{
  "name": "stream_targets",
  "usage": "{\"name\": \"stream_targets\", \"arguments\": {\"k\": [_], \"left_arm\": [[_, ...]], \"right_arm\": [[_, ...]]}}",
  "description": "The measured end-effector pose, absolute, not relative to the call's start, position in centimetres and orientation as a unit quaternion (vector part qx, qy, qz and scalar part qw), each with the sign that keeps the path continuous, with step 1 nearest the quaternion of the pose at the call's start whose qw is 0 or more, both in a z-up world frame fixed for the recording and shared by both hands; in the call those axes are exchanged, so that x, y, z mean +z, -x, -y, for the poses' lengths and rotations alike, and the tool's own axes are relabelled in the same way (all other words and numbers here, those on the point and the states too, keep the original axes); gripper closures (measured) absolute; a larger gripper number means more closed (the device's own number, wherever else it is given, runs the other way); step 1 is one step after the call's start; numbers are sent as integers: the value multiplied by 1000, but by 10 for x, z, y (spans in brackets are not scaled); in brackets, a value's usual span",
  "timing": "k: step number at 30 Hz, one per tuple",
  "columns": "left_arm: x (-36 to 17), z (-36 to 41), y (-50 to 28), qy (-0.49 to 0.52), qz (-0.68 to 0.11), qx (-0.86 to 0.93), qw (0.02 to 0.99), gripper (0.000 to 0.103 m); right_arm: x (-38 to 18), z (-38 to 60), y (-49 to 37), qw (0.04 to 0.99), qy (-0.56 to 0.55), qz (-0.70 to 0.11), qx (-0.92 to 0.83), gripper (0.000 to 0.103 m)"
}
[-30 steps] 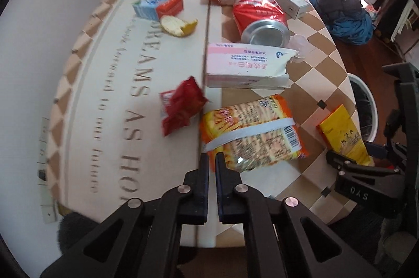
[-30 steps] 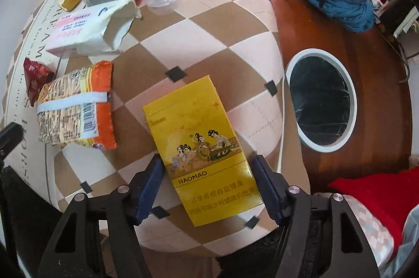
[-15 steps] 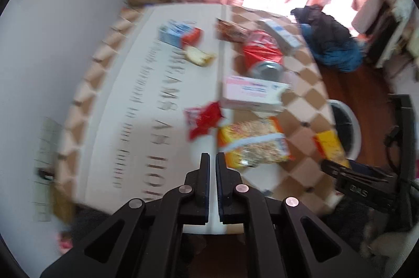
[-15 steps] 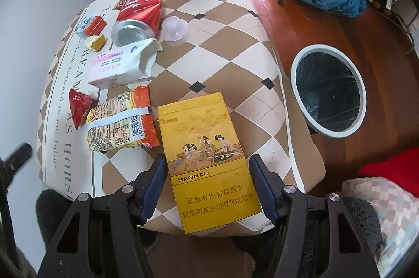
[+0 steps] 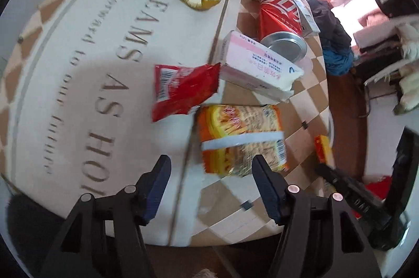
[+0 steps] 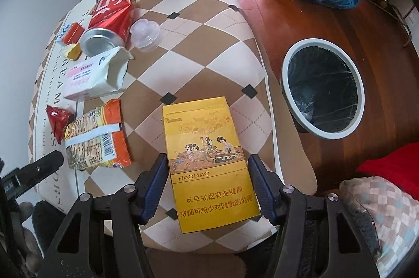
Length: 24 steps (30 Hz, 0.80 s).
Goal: Collect trash
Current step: 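Lift the yellow box with the right tool while the left tool grasps the orange snack bag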
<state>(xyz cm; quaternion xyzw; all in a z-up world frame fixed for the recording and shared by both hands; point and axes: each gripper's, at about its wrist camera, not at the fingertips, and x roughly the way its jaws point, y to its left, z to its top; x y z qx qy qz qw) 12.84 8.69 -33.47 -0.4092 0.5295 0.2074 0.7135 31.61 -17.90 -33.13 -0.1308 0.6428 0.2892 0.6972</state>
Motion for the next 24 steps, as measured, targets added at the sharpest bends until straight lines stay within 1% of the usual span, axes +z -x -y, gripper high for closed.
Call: {"name": "stream_targets", "arguments": {"k": [3,5,7,9,10,12,13,17,24], "left_arm": [[-342,-88,-140,425,-531,215,701,41],[-347,-84,-154,417,-540,221,697,42],[-351,-78,-167,384,-560,237,694,47],[-352,-70,-176,345,-577,259,694,66],[-351,-66,-178,328,-579,263,698,84],[-349,-57,-181,294,-590,270,702,90],[-346,-53,-181,276,-589,273,709,95],[-333,-44,-172,238,-584,278,724,97],[-285,-32,-141,175,-551,311,754,97]], "right_arm": [[-336,176,-319,697,133,-644,286,39],[-339,175,-320,696,135,-646,284,40],[-343,174,-321,695,136,-648,280,40],[-346,175,-320,695,137,-649,277,40],[-347,175,-319,695,138,-649,276,40],[-350,176,-316,696,141,-649,274,40],[-350,176,-315,696,142,-648,274,40],[-346,178,-310,699,139,-643,279,40],[-322,184,-298,722,124,-615,291,41]]}}
